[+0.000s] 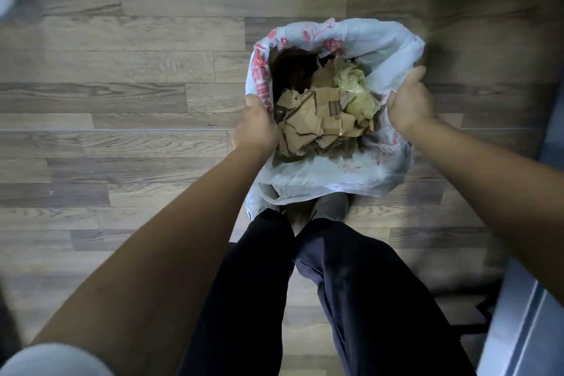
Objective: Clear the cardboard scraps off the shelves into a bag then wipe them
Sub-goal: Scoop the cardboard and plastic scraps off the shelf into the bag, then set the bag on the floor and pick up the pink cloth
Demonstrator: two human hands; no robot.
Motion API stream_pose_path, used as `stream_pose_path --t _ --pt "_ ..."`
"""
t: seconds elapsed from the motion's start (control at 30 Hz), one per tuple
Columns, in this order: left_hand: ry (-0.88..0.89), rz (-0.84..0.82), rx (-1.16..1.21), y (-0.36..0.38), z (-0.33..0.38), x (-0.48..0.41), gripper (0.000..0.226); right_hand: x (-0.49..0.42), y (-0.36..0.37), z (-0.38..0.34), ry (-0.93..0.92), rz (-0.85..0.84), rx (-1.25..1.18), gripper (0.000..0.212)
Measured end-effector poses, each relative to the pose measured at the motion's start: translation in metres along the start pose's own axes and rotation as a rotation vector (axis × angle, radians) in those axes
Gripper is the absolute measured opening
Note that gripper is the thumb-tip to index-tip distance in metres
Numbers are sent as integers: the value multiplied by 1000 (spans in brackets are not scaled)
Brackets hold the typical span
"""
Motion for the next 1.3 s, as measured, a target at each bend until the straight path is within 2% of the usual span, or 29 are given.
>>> stream_pose_path --t 0.17,0.3,0.43,0.6,0.93,1.3 --pt "3 -155 -149 -12 1 -4 63 5 -9 -8 35 -48 53 66" --pt "61 -69 -291 -30 13 5 88 26 -20 -16 -44 66 132 78" --pt "187 -39 -337 -48 34 36 100 64 -34 -29 -238 24 250 80" --pt "238 -57 -382 -92 65 97 99 128 -79 -42 -405 -27 272 69" --pt "310 45 -358 -185 135 227 90 248 -226 -36 -433 -7 189 65" --pt "548 272 -332 -304 249 355 76 358 -408 -32 -543 250 50 62"
Point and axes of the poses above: each hand's wrist, its own x-axis away from the middle knuckle, its own y-axis out of the palm, z = x × y, the point moved 2 cm from there along -x, towards the middle knuckle, and after that the axes turned 7 degrees about y, right-handed, at the moved point
